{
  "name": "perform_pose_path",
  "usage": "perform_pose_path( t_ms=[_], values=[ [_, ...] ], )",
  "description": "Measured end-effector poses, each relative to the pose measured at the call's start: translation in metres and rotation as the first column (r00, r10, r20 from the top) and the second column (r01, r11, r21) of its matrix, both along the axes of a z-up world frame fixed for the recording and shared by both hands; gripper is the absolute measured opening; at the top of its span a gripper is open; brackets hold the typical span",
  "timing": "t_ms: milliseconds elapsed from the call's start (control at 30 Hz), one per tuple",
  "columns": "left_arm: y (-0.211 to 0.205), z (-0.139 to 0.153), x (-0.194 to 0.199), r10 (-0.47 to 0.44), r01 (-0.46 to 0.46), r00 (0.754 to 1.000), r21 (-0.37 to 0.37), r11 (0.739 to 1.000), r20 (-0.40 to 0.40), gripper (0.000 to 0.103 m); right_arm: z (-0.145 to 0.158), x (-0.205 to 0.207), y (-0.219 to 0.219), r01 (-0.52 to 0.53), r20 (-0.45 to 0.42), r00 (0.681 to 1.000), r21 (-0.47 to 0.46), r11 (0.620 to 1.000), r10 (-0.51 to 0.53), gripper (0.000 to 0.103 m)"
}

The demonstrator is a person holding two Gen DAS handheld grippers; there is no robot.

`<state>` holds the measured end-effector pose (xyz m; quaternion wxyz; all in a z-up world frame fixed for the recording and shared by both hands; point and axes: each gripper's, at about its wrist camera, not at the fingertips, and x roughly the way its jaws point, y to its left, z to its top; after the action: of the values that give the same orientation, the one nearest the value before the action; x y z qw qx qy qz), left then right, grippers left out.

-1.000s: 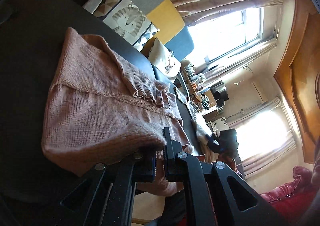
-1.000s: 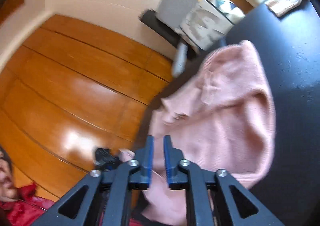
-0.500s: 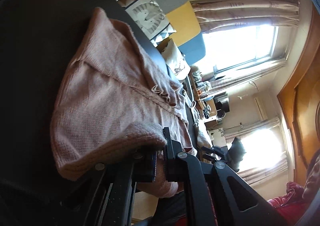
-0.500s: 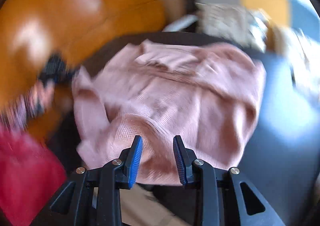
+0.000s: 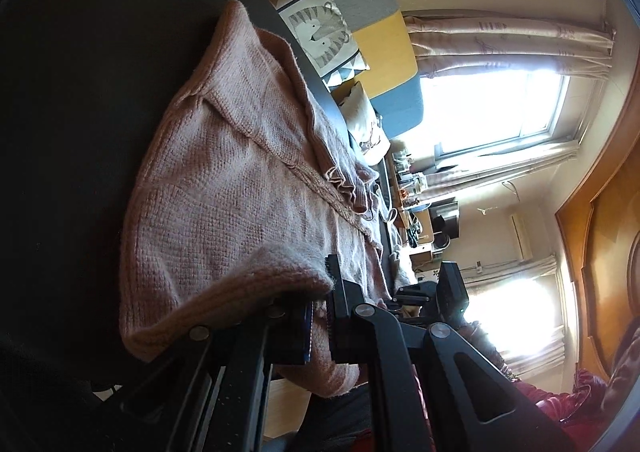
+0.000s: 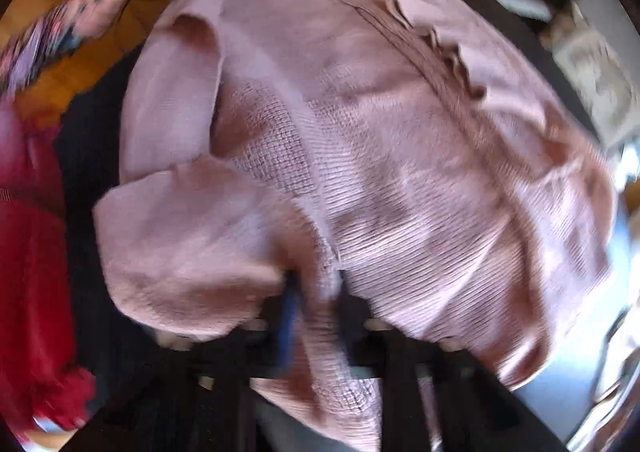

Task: Fold clothes

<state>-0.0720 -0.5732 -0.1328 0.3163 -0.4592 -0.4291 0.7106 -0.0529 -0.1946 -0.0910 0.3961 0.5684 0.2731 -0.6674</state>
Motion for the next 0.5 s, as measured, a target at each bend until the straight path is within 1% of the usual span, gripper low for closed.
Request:
perform_pose_path(
  t_ms=[67, 133, 167, 200, 233, 367, 433, 500],
  values=[
    [-0.003, 0.001, -0.001, 0.003, -0.003, 1.0, 0.023, 1.0, 0.005, 0.005, 0.006, 0.004, 0.016, 0.091, -0.019, 0.996, -0.062, 0.994, -0.092, 0.005],
    [-0.007, 0.002, -0.004, 0.017, -0.018, 1.0, 0.082, 0.997, 0.015, 0.005, 0.02, 0.006, 0.038, 0.191, -0.028, 0.98, -0.161, 0.968, -0.198, 0.005],
    [-0.01, 0.002, -0.006, 0.024, -0.026, 1.0, 0.111, 0.994, 0.02, 0.005, 0.029, 0.006, 0.05, 0.242, -0.025, 0.967, -0.22, 0.945, -0.254, 0.005],
    [-0.012, 0.003, -0.008, 0.031, -0.034, 0.999, 0.136, 0.99, 0.024, 0.005, 0.04, 0.006, 0.064, 0.293, -0.023, 0.95, -0.282, 0.913, -0.312, 0.005],
    [-0.013, 0.005, -0.012, 0.041, -0.044, 0.999, 0.148, 0.988, 0.023, 0.005, 0.051, 0.005, 0.077, 0.331, -0.027, 0.933, -0.335, 0.882, -0.36, 0.005],
    [-0.018, 0.018, -0.038, 0.077, -0.077, 0.997, 0.15, 0.986, 0.008, 0.005, 0.079, -0.014, 0.114, 0.411, -0.054, 0.872, -0.461, 0.786, -0.487, 0.005],
    [-0.023, 0.027, -0.055, 0.112, -0.108, 0.994, 0.164, 0.981, -0.013, 0.005, 0.091, -0.032, 0.127, 0.444, -0.069, 0.833, -0.509, 0.738, -0.549, 0.005],
    [-0.03, 0.037, -0.072, 0.155, -0.145, 0.987, 0.185, 0.972, -0.038, 0.005, 0.102, -0.055, 0.136, 0.47, -0.095, 0.787, -0.549, 0.692, -0.61, 0.005]
  ],
)
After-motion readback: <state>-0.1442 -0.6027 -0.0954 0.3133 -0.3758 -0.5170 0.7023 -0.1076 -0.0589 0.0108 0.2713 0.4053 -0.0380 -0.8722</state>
